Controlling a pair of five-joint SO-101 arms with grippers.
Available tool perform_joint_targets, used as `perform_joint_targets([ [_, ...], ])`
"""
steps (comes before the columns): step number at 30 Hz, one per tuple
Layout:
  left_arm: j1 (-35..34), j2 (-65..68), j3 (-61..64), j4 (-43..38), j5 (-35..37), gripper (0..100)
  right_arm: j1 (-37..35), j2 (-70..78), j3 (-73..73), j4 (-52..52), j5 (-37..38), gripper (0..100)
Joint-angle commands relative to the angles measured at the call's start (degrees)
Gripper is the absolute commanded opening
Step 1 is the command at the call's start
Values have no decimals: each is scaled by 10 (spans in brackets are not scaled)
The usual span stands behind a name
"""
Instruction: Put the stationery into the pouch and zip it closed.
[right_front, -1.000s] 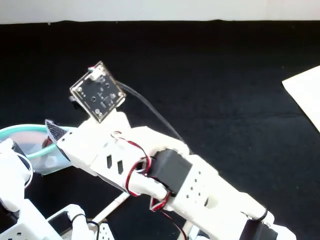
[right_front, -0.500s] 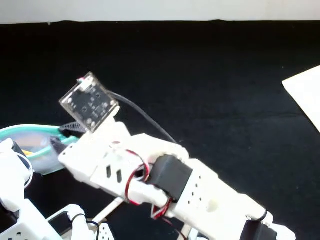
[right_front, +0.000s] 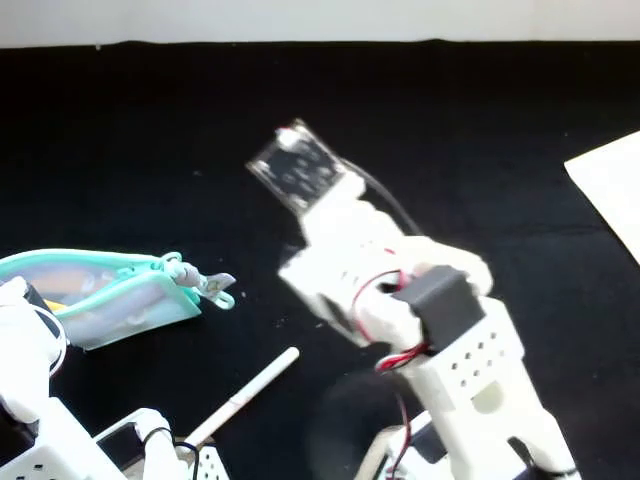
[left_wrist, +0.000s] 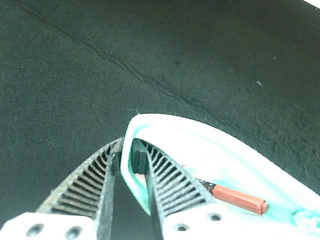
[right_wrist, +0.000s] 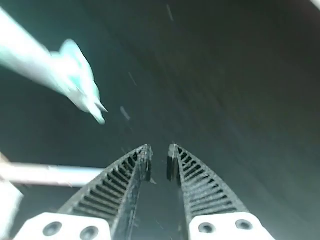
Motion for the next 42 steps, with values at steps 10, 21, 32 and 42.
perform_joint_targets([
  [10,11,14,81,10,10,7,-42,-94,452,-120,336,286],
  [21,11,14,83,13,11,7,-236,-125,539,-307,336,286],
  [32,11,14,81,14,11,7,-291,-124,641,-437,337,286],
  [42,11,14,81,23,11,7,-305,65,633,-620,336,286],
])
